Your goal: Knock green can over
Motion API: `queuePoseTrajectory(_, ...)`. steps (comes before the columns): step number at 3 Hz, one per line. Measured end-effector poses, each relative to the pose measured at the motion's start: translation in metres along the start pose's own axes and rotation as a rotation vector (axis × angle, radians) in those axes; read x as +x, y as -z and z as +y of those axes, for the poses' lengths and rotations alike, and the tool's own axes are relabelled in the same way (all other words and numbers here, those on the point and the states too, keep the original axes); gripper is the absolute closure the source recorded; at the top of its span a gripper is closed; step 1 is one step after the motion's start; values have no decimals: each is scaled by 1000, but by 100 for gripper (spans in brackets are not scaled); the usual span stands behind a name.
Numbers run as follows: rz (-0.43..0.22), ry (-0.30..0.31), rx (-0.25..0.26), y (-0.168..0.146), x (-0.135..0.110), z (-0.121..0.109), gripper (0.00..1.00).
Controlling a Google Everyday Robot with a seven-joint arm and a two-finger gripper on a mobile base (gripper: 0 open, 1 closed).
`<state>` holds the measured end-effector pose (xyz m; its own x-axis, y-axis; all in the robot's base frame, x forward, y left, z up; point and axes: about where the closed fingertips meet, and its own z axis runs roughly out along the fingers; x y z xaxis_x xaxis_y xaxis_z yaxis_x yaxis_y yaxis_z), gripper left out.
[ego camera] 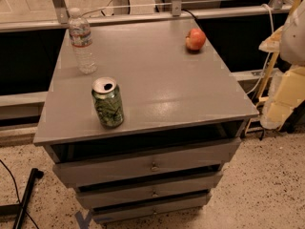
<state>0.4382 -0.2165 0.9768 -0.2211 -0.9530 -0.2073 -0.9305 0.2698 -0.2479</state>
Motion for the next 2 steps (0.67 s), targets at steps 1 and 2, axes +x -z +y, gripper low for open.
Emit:
queuePoseTrajectory(1, 0, 0, 0, 0, 0, 0, 0)
queuePoseTrajectory(2, -72, -5, 16, -13, -25, -15, 0)
